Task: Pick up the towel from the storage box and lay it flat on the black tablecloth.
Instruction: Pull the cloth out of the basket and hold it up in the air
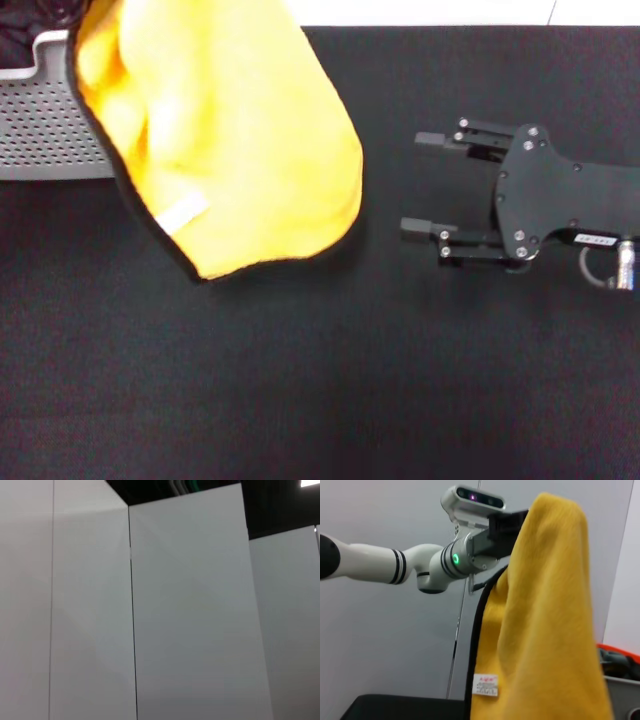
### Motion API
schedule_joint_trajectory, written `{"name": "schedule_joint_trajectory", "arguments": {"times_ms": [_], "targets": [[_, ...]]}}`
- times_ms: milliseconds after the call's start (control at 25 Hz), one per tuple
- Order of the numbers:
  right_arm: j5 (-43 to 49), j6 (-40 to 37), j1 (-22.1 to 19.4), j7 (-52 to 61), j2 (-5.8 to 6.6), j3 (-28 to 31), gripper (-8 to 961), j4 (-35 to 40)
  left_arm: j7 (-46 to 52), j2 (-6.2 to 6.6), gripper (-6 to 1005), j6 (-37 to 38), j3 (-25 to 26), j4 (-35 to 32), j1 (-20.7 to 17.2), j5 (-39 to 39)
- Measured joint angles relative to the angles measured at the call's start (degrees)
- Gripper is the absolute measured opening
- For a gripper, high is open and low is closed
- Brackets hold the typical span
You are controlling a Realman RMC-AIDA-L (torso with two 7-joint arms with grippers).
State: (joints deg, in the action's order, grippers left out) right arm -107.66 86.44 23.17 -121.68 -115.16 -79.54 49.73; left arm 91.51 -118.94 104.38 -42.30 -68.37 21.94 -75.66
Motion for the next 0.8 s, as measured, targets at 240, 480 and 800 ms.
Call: {"name": "schedule_joint_trajectory", "arguments": {"times_ms": [240, 480, 800], "targets": [[-4.7, -4.8, 0.7, -6.4, -0.45, -5.0, 723, -4.8, -1.5, -0.67, 16, -0.3, 0.0, 1.7, 1.2, 0.8], [-11.3, -7.9, 1.2, -9.6, -0.52, -12.5, 724, -8.1, -3.8, -0.84, 16, -1.6, -0.4, 5.2, 2.3, 5.6], [-26.6, 5.4, 6.1, -10.8, -1.02, -15.3, 707, -26.7, -7.0, -0.92, 15, -1.5, -1.5, 6.4, 3.4, 12.0]]}}
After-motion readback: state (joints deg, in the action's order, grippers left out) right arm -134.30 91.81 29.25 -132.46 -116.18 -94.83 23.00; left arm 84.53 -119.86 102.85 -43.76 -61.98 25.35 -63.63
